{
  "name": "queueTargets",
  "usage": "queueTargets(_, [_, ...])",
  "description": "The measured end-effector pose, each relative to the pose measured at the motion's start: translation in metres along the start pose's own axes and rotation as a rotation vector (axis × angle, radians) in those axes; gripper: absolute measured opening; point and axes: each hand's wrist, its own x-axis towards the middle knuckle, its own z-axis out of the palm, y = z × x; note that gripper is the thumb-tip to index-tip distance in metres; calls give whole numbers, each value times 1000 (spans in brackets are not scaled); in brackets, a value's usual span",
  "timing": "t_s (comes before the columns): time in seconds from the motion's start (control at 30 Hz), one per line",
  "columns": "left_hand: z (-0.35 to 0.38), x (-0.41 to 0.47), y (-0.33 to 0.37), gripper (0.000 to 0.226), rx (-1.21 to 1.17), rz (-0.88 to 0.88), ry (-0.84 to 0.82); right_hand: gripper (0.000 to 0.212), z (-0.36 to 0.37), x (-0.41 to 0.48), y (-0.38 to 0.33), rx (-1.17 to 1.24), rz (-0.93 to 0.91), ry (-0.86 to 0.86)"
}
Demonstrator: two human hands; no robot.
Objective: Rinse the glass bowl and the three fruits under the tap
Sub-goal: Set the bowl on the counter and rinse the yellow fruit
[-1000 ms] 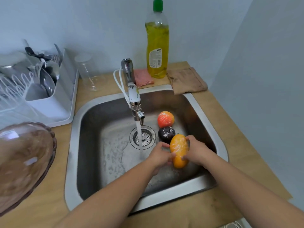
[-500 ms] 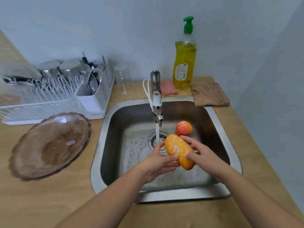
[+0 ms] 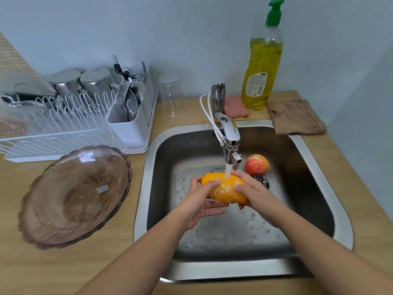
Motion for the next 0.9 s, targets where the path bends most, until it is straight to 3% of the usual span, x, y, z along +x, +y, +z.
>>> queueTargets(0.1, [0, 11, 5, 42, 128, 28, 101, 39, 2, 11, 2, -95, -32, -7])
queueTargets(0.17, [5, 15, 3, 35, 252, 121, 165, 27, 7, 18, 0, -127, -64, 51])
queueTargets(0.3, [15, 19, -13, 30, 412, 380, 198, 27, 12, 28, -5, -3, 164, 262])
queueTargets(0.4, [14, 21, -12, 22, 316, 295, 192, 10, 14, 17, 0, -180, -15, 251])
queueTargets(0.47, [13, 23, -6, 20, 254, 199, 203, 34, 14, 9, 7, -431, -147, 189])
queueTargets(0.5, [13, 24, -5, 20, 269, 195, 210, 42, 13, 9, 9, -440, -157, 179])
queueTargets(0.6, [16, 24, -12, 19, 430, 382, 233, 31, 12, 19, 3, -85, 128, 233])
queueTargets(0.67, [17, 24, -19, 21, 457, 467, 194, 38, 10, 22, -2, 28, 299, 246])
queueTargets(0.7, [17, 23, -19, 19, 409, 436, 188, 34, 11, 20, -3, -17, 252, 260])
queueTargets(0.77, [20, 23, -12, 14, 238, 237, 189, 18, 11, 13, 5, -283, -88, 300])
queueTargets(0.83, [20, 22, -7, 20, 112, 46, 192, 29, 10, 4, 10, -553, -327, 276])
queueTargets(0.9, [21, 20, -11, 21, 163, 73, 195, 23, 11, 10, 13, -500, -269, 296])
